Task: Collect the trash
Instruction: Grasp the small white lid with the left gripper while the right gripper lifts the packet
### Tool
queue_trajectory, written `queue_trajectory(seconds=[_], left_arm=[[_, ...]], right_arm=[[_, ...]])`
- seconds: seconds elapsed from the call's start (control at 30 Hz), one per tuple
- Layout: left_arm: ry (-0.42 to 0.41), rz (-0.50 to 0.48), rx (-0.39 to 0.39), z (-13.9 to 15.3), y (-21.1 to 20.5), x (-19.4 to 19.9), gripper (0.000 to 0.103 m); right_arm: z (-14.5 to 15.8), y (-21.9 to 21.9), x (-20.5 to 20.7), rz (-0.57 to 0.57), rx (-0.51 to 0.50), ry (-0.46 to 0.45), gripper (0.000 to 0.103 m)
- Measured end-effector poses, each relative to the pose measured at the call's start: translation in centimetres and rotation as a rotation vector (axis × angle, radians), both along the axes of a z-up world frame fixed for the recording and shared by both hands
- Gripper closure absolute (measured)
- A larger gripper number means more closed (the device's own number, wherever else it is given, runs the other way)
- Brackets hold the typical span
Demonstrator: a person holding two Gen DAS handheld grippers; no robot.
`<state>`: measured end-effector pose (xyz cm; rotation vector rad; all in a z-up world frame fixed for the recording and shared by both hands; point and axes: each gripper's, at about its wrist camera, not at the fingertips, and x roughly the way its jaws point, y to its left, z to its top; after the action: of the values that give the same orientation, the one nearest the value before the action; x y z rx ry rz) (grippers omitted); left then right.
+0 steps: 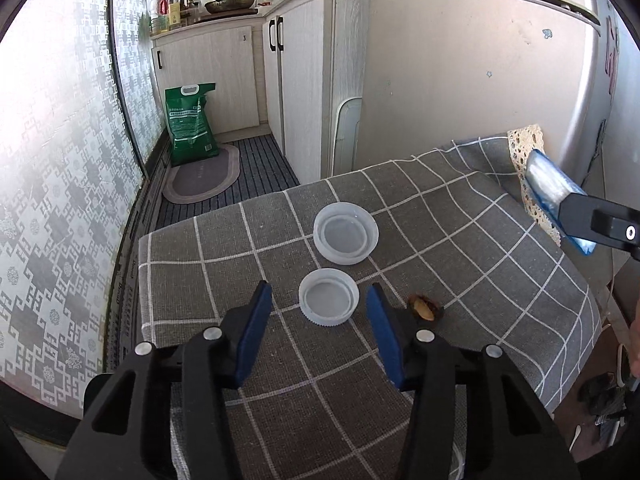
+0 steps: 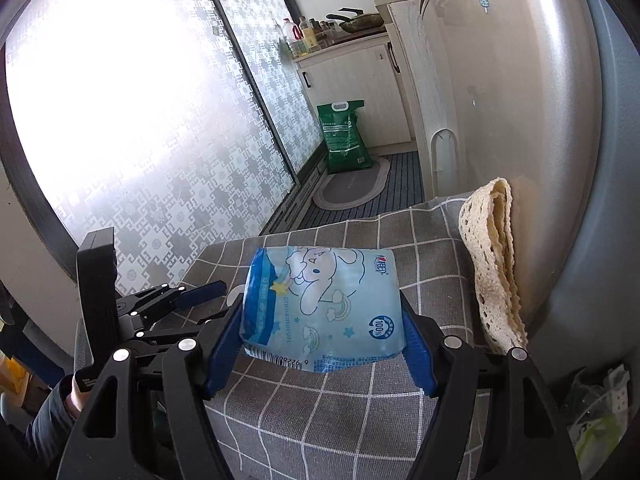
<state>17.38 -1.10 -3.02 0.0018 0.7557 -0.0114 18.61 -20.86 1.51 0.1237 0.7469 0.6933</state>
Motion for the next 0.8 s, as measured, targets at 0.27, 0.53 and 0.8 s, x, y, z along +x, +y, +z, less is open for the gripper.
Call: queue_trajectory(seconds=[0.27, 0.53, 0.8], left_arm=[[0.012, -0.005, 0.009, -0.3, -0.4, 0.5, 0.071], [-0.006, -0.016, -0.002, 0.1, -0.7, -0.2, 0.071], [-0.073, 0.004, -0.043, 1.6, 0.9, -2.0, 0.071]], right_arm=[[-0.4, -0.5, -0.5, 0.011, 0.001, 0.004, 0.032], [-0.2, 0.6, -0.7, 0.027, -0.02, -0.004, 0.032], [0.1, 2.3, -0.9, 0.044, -0.039, -0.007, 0.032]])
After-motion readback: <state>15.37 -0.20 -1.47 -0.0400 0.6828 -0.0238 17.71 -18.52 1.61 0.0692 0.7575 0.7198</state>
